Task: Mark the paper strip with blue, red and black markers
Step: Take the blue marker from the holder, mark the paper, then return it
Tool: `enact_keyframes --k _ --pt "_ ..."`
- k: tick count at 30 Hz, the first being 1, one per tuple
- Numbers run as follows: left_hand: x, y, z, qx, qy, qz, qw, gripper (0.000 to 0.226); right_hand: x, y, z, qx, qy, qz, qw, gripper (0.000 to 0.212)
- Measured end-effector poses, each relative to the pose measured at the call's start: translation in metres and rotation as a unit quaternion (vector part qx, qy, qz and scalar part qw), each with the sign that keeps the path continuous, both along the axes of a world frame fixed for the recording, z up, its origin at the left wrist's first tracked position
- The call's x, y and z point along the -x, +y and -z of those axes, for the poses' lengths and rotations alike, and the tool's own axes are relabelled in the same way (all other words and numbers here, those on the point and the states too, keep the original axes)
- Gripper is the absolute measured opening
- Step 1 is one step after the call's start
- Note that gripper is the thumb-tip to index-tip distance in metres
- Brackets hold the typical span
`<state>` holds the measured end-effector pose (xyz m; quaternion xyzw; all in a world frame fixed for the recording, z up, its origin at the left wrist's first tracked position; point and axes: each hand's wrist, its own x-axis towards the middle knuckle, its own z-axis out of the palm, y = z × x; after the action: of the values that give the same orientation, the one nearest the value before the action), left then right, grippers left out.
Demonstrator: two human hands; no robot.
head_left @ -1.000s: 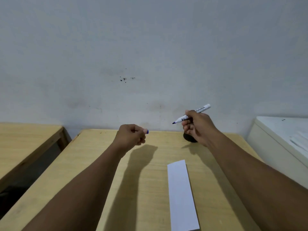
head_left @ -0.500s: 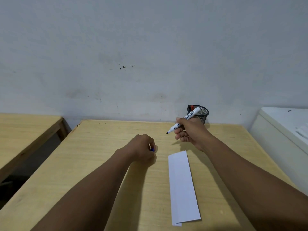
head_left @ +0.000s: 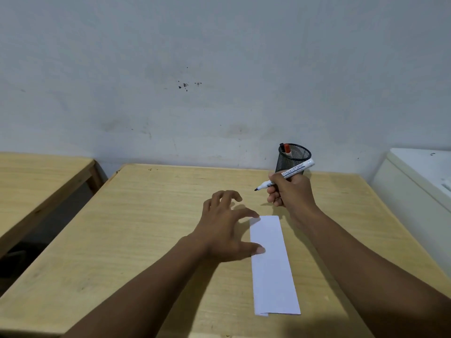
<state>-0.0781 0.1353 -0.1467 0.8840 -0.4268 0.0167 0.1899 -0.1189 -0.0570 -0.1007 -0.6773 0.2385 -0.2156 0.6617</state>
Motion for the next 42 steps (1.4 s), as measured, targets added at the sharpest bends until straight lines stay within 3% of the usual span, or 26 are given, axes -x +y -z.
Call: enact_keyframes --k 7,13,24,39,42 --pt "-0.003 -0.001 0.005 -0.064 -0.039 -0.03 0.997 0.092 0.01 0.01 0.013 0.007 0.009 -0.001 1.0 0.016" --pt "-0.006 -0.001 0.005 -0.082 -0.01 -0.04 0.996 0.096 0.026 0.018 0.038 0.038 0.053 0.012 0.998 0.02" --pt "-0.009 -0.001 0.011 -0.064 0.013 -0.038 0.997 0.092 0.032 0.025 0.054 0.182 0.044 0.013 0.982 0.011" --pt "-0.01 -0.001 0.009 -0.071 0.013 -0.036 0.997 0.091 0.029 0.024 0.058 0.211 0.054 0.006 0.976 0.014" --pt "-0.008 -0.001 0.007 -0.074 0.021 -0.035 0.996 0.092 0.03 0.022 0.053 0.158 0.042 0.019 0.986 0.016"
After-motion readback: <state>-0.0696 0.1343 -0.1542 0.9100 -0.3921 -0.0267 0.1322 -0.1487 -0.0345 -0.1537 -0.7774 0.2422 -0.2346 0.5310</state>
